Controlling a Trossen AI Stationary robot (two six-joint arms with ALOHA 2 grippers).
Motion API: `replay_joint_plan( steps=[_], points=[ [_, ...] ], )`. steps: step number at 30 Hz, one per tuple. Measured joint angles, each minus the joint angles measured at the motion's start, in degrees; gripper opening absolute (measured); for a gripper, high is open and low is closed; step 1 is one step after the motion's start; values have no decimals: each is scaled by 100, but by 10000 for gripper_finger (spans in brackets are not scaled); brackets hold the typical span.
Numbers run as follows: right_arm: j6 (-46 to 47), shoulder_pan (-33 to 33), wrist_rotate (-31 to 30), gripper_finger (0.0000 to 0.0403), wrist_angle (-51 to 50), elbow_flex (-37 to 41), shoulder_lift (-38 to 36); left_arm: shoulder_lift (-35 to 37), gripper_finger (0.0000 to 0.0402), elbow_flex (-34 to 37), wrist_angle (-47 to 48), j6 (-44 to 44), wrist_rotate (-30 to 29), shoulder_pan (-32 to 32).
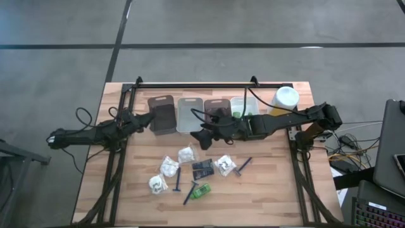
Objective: Pick & Place Travel size toiletries
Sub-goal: Put the white cotton pack into the left black bin
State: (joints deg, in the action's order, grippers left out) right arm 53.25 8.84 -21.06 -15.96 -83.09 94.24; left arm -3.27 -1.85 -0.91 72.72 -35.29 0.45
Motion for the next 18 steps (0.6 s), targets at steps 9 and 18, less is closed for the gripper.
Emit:
replay_joint_plan(
  steps=[9,18],
  points=[
    [140,-13,35,364,144,0,55,-2,239,-6,-190,38,1509,4],
    [464,373,1638,363,-1200,15,55,-510,238,-649,376,-23,3306,407]
  ],
)
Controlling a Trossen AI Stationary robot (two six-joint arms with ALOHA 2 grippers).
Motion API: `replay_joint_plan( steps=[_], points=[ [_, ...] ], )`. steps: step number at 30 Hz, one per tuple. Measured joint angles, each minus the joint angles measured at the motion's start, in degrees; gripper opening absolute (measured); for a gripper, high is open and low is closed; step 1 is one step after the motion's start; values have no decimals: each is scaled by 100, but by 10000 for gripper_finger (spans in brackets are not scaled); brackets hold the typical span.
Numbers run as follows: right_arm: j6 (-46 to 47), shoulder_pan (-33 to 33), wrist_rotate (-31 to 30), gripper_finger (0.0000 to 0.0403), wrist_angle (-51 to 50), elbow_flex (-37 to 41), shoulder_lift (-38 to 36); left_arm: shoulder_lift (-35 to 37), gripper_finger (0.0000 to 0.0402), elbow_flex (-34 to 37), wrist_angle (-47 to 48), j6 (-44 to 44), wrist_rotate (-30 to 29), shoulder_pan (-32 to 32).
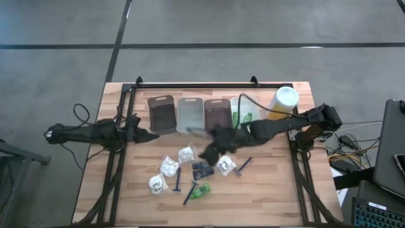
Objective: Pick & Place Travel size toiletries
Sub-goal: Put the white cotton pack into the left black bin
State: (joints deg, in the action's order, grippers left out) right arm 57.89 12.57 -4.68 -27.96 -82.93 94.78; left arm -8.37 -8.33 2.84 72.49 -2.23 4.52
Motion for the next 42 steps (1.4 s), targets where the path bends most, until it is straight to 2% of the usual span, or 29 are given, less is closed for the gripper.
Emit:
replay_joint_plan(
  steps=[5,7,10,14,18,20,23,27,30,33,38,42],
  points=[
    [573,390,40,364,-978,2,0,-666,238,-737,1455,50,35,660],
    [792,468,-30,364,-1134,23,0,-1048,238,-1026,2287,178,71,984],
    [999,587,-294,364,-1237,102,0,-1739,238,-1355,3028,320,62,1479],
    [1135,675,-322,364,-1223,189,0,-2658,238,-1603,3028,269,96,2047],
    [1257,700,-352,364,-1222,296,3,-3463,238,-1829,2707,-171,604,2597],
    [1265,707,-370,364,-1217,327,9,-3882,238,-1963,2738,-612,643,2898],
    [1257,712,-437,364,-1207,343,9,-4460,238,-2334,2698,-1725,519,3401],
    [1245,704,-503,364,-1201,351,9,-5428,238,-2955,2878,-3636,-79,4025],
    [1243,708,-580,364,-1209,356,9,-6155,238,-3521,3357,-4694,-645,4351],
    [1236,708,-586,364,-1207,356,9,-6900,238,-3937,3888,-5440,-1118,4636],
    [1182,704,-598,364,-1211,358,9,-7854,238,-4400,4028,-6678,-1479,5189],
    [1156,709,-576,364,-1216,358,9,-8314,238,-4618,4010,-6928,-1968,5563]
  ],
)
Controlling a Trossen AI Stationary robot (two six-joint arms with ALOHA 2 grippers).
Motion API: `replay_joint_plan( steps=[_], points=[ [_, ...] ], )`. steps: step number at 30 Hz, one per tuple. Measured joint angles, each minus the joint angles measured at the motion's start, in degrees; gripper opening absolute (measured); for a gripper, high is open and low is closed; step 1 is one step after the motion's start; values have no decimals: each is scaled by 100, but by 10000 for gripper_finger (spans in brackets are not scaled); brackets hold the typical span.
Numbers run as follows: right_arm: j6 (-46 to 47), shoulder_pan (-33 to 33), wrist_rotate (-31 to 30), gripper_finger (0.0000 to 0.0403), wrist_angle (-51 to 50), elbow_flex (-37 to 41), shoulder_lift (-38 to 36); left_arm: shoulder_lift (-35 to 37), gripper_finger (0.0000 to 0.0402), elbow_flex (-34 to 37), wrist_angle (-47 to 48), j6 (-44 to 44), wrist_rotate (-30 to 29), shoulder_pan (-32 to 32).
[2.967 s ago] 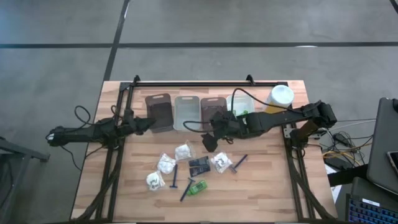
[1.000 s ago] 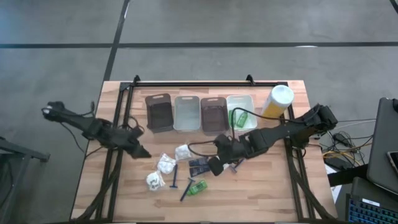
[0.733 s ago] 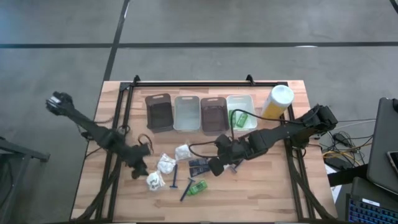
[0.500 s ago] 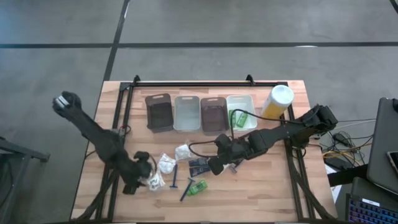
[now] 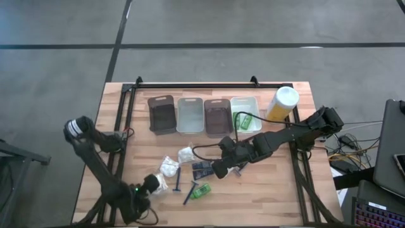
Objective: Pick & Place Travel size toiletries
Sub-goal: Put the white cotton pack into the left black bin
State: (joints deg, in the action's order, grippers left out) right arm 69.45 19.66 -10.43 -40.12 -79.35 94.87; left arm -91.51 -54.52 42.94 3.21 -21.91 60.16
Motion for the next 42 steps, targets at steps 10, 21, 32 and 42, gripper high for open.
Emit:
replay_joint_plan(
  steps=[10,21,32,42],
  points=[
    [0,47,24,364,-4,2,-2,-642,238,-23,-469,234,-489,355],
    [62,46,41,364,-6,2,-2,-1111,238,17,-965,121,-2054,288],
    [153,46,39,364,-4,2,-2,-1308,225,45,-1049,476,-2644,-152],
    [167,46,37,364,-4,2,-4,-1313,93,-86,-853,586,-2758,-356]
  ],
)
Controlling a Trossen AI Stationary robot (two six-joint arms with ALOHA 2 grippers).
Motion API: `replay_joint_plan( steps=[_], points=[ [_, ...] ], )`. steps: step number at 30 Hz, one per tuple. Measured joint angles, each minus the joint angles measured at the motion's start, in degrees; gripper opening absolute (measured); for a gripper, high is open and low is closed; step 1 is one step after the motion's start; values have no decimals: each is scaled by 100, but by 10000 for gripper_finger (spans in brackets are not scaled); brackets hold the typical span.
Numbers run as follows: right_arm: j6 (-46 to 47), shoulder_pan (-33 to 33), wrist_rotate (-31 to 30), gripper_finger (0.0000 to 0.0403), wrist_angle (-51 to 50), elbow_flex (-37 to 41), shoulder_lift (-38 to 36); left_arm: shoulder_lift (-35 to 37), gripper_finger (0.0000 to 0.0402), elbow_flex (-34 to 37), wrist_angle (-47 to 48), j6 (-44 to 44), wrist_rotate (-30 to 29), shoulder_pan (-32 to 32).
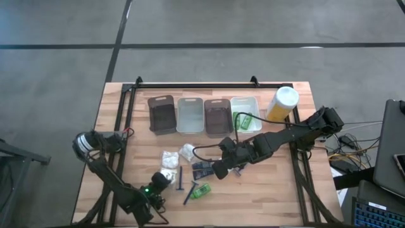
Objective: Pick & Place Travel size toiletries
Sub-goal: Put the white cotton pack into the left black bin
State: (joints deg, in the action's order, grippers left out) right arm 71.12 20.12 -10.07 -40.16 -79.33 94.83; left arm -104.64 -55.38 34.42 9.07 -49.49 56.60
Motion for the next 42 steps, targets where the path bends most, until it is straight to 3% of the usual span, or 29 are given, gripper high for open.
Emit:
replay_joint_plan(
  steps=[5,11,15,20,24,30,36,39,42],
  points=[
    [-47,0,0,364,0,0,0,100,14,-516,766,507,147,2],
    [-175,4,-1,364,95,0,0,389,7,-1470,2492,2006,185,2],
    [-387,67,-17,364,481,0,-37,750,4,-2068,4053,4393,-121,-25],
    [-655,184,-270,363,968,-2,-116,1625,3,-2246,5604,7917,-1338,-161],
    [-780,257,-539,363,1169,-2,-202,2847,2,-1580,5417,8841,-2290,-676],
    [-888,302,-876,364,1311,-4,-347,4778,1,-252,5285,8980,-2911,-1673],
    [-942,298,-945,363,1302,-4,-374,6465,1,1041,4539,8979,-2798,-2002],
    [-934,286,-944,363,1300,-4,-374,6857,1,1518,3525,8680,-2785,-2215],
    [-883,249,-944,364,1293,-4,-374,6817,1,1871,1841,7199,-2886,-2517]
  ],
)
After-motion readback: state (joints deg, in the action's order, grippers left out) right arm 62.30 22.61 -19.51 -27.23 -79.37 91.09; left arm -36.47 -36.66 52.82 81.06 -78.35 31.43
